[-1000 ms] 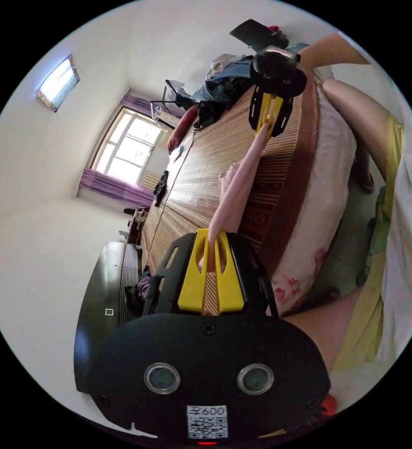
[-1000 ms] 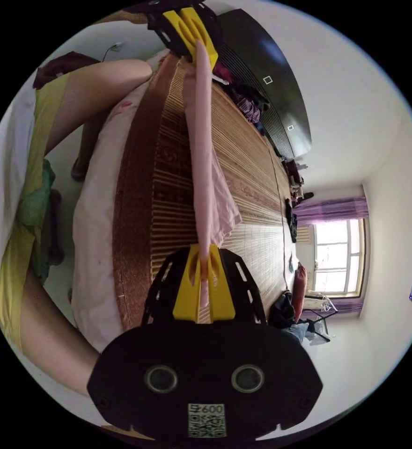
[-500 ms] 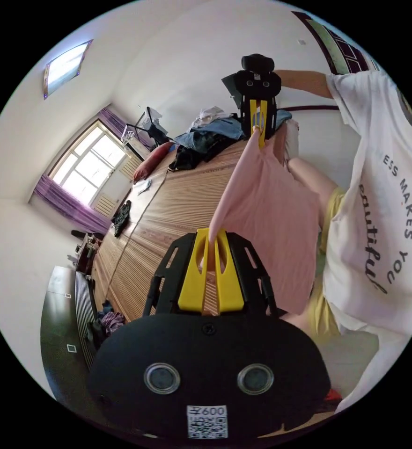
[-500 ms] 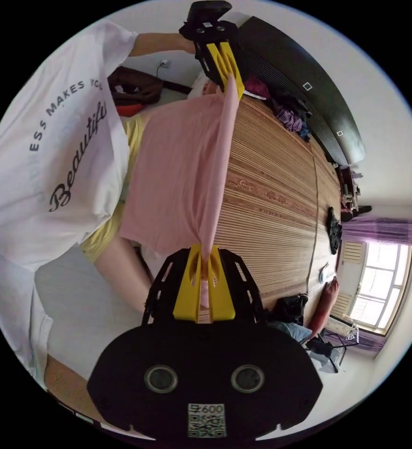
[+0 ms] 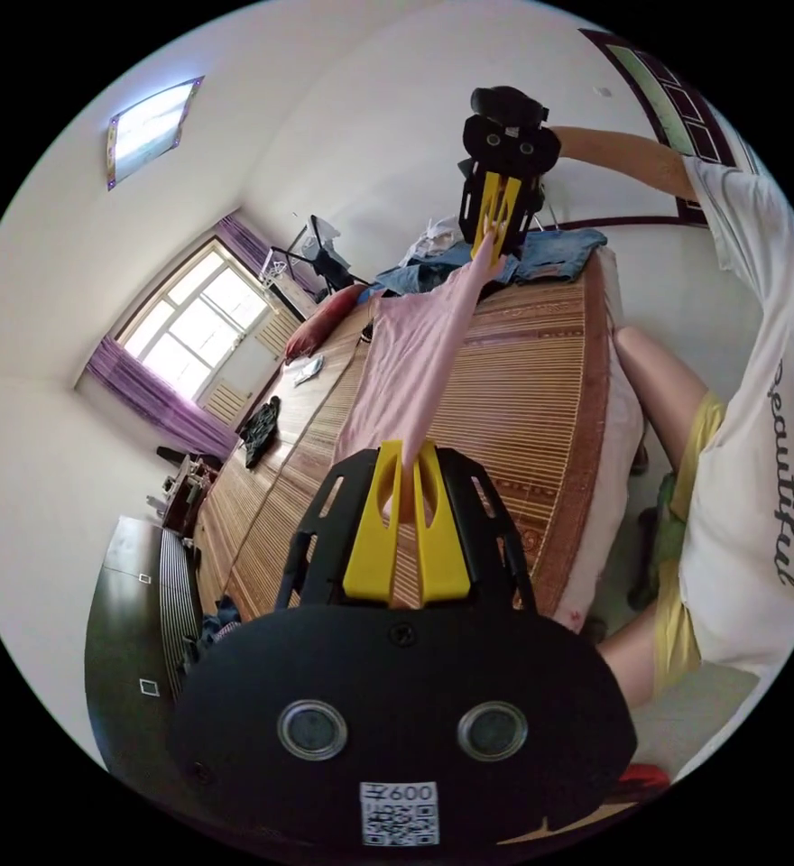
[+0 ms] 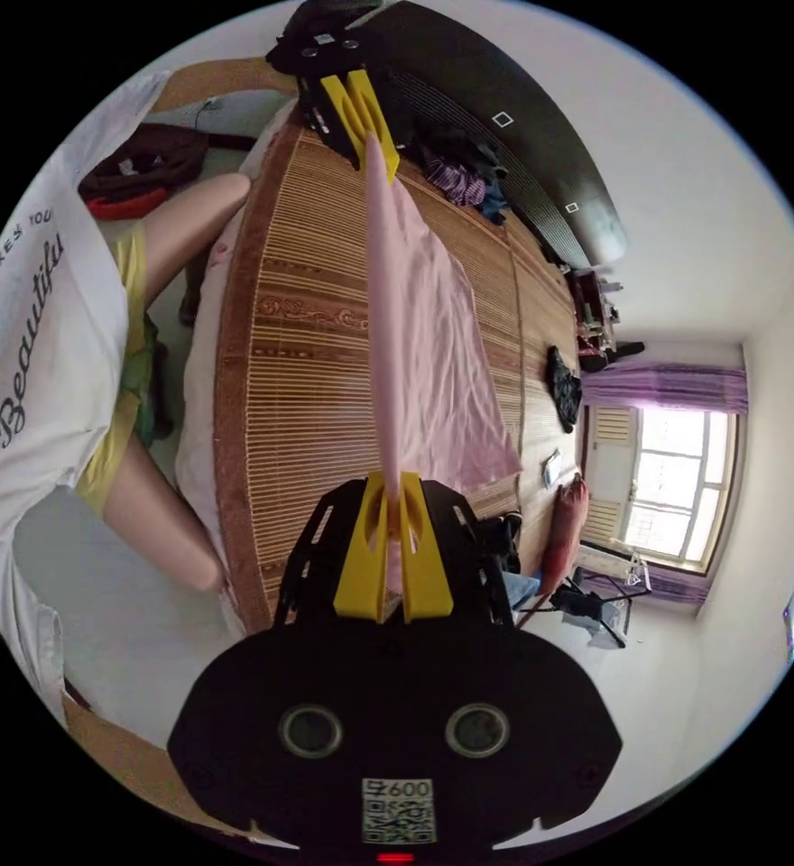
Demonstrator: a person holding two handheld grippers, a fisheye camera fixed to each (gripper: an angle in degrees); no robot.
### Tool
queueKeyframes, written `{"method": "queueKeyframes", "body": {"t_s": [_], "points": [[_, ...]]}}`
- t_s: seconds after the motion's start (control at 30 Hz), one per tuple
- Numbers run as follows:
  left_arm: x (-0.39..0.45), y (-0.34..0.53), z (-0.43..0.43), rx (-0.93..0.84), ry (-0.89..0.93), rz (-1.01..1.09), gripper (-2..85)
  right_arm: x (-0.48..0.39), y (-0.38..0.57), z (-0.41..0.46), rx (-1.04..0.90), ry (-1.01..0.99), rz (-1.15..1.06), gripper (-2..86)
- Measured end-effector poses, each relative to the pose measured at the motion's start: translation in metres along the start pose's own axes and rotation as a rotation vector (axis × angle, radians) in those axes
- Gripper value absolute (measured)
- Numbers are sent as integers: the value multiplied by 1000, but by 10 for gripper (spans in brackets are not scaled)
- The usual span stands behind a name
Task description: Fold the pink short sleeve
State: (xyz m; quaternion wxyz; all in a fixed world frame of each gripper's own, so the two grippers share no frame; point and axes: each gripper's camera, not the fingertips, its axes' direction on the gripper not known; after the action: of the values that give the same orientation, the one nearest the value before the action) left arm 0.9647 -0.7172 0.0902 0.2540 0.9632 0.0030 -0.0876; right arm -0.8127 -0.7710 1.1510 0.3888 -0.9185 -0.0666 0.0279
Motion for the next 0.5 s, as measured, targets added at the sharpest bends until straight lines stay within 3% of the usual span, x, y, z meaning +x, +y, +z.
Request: {"method": "queueKeyframes", "body": {"t_s": [0.23, 0.5], "points": [[15, -24, -14, -62, 71, 50, 22, -8, -83, -35, -25, -117, -94, -8], [12, -65, -18, -41, 36, 55, 23, 29, -150, -93, -24, -54, -42, -8]]}}
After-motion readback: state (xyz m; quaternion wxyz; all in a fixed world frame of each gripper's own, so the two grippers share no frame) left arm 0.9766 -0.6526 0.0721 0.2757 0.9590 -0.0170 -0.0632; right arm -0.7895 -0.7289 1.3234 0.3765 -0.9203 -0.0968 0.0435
